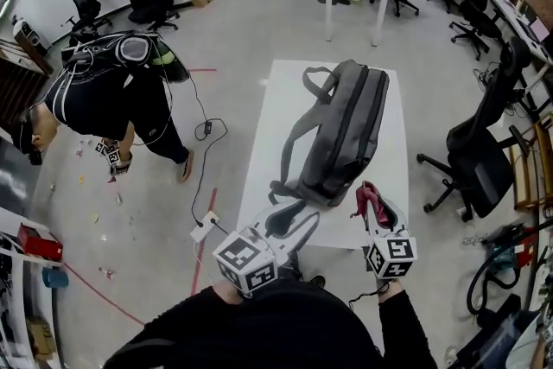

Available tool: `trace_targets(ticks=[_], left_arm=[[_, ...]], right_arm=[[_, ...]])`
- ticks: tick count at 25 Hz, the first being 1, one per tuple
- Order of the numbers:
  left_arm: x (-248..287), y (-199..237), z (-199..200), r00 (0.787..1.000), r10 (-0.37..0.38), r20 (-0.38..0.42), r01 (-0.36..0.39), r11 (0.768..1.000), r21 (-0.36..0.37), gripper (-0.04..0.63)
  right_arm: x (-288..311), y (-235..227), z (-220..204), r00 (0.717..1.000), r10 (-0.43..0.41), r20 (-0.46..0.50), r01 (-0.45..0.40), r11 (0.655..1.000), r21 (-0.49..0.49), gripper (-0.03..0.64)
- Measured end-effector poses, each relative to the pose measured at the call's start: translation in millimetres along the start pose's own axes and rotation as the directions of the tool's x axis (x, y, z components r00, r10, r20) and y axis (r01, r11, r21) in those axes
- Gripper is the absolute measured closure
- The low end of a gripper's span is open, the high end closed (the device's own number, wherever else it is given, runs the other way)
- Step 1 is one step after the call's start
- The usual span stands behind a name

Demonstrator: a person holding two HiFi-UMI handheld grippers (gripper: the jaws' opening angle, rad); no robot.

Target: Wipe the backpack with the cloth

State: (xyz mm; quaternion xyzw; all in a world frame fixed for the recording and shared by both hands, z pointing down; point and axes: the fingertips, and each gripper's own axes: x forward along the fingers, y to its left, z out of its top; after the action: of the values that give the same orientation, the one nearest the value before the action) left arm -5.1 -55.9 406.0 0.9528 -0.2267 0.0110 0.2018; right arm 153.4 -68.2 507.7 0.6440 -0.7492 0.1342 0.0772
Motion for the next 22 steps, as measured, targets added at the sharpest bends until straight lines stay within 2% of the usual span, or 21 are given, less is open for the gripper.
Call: trace_targets(ticks=[4,7,12,14,17,22], left_arm=[[13.6,18.4,9.8,0.998,-0.069,0.013,0.069,0.997,-0.026,0.445],[19.4,32.6,15.4,0.996,-0.083,0.018,0.084,0.996,-0.029,0.445],[36.5,38.9,4.5,0.991,-0.132,-0.02,0.13,0.989,-0.074,0.445],[39.7,41.4,3.6,0.991,-0.128,-0.032,0.126,0.99,-0.068,0.445],[46.3,49.2,6.4,0.996,-0.088,-0.035,0.086,0.995,-0.04,0.445],[76.1,46.8,7.9,0.998,0.056,-0.024,-0.056,0.998,-0.011,0.445]], right_arm=[[4.0,-26.3,40.6,0.993,-0.109,0.035,0.111,0.993,-0.049,0.534],[7.6,-49.7,69.5,0.982,-0.176,0.072,0.178,0.984,-0.026,0.534],[29.4,-94.0,116.4,0.967,-0.224,0.121,0.227,0.974,-0.013,0.534],[49.2,-106.8,134.9,0.968,-0.212,0.134,0.218,0.975,-0.032,0.534],[88.3,-120.7,164.7,0.976,-0.145,0.164,0.157,0.986,-0.063,0.534],[156.7,-161.7,208.8,0.982,0.007,0.187,0.013,0.994,-0.105,0.534]])
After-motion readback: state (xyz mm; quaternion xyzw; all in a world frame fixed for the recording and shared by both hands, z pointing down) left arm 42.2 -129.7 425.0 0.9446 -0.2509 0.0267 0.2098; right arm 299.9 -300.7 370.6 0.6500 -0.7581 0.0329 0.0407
